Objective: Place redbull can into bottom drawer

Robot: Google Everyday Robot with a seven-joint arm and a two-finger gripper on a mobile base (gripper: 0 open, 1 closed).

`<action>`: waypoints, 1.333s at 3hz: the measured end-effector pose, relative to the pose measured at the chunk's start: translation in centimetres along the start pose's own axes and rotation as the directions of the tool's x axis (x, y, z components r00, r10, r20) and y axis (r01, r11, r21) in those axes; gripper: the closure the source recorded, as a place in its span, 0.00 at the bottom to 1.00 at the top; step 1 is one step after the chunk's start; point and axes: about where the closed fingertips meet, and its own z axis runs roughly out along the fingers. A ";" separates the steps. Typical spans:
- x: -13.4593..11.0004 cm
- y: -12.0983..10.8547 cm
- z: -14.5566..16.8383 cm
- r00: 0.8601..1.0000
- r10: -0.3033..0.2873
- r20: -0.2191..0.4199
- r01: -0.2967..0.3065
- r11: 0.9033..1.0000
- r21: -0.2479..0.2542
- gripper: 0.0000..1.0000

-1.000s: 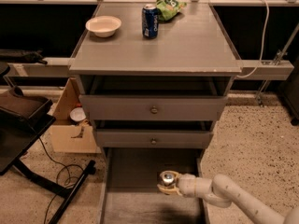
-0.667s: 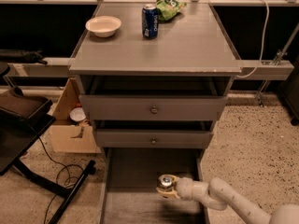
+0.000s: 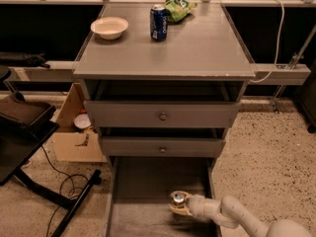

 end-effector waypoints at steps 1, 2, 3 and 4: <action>0.5 -0.6 -0.3 1.000 -0.001 0.001 0.001 1.000 0.012 0.84; 0.5 -0.6 -0.3 1.000 -0.001 0.001 0.001 1.000 0.012 0.52; 0.5 -0.5 -0.2 1.000 -0.001 0.001 0.001 1.000 0.012 0.28; 0.5 -0.5 -0.2 1.000 -0.001 0.001 0.001 1.000 0.012 0.00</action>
Offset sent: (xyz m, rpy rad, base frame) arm 0.0039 -0.0049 -0.0053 -0.0007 -0.0028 -0.0115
